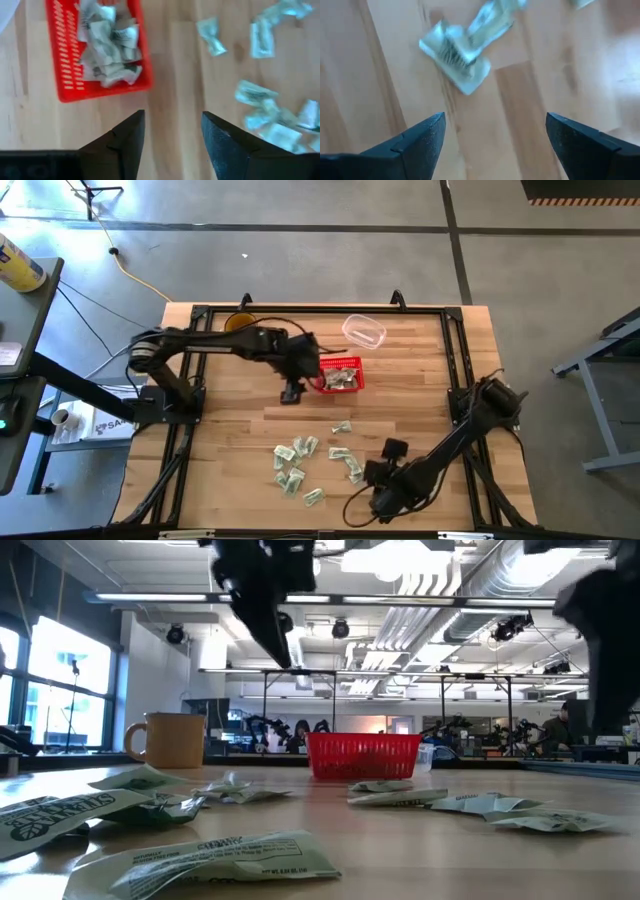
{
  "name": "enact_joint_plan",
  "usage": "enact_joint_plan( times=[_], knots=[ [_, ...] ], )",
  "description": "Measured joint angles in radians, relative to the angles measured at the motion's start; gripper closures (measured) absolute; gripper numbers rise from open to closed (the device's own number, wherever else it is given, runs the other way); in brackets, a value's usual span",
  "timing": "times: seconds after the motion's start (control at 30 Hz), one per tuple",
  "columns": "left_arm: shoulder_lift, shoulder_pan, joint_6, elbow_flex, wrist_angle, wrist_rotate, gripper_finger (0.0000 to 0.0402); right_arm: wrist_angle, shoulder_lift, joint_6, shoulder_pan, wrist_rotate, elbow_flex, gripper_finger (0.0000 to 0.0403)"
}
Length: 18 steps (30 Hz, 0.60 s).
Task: Pick and place items into bin
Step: Put the white packet into the red basket
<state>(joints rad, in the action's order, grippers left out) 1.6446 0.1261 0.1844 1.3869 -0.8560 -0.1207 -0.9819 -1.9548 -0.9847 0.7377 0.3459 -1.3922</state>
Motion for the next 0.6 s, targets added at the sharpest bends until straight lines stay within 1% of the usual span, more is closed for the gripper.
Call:
enact_joint_plan(
  times=[0.1, 0.23, 0.33, 0.43, 0.5, 0.6],
  knots=[
    [-0.058, -0.028, -0.031, -0.061, -0.039, 0.003, 0.0192, 0.022, -0.032, 0.044, -0.023, -0.059, 0.000, 0.0069],
    [-0.131, -0.065, -0.115, -0.157, -0.020, 0.007, 0.0211, 0.049, -0.056, 0.177, -0.053, -0.061, 0.000, 0.0071],
    [-0.176, -0.099, -0.188, -0.236, 0.028, 0.008, 0.0223, 0.079, -0.056, 0.244, -0.083, -0.069, 0.000, 0.0075],
    [-0.216, -0.135, -0.264, -0.311, 0.084, -0.004, 0.0231, 0.141, -0.056, 0.289, -0.122, -0.151, 0.000, 0.0078],
    [-0.237, -0.151, -0.316, -0.362, 0.086, -0.017, 0.0235, 0.188, -0.056, 0.315, -0.147, -0.202, 0.000, 0.0079],
    [-0.267, -0.176, -0.383, -0.432, 0.107, -0.026, 0.0239, 0.221, -0.056, 0.355, -0.170, -0.210, 0.000, 0.0079]
  ],
)
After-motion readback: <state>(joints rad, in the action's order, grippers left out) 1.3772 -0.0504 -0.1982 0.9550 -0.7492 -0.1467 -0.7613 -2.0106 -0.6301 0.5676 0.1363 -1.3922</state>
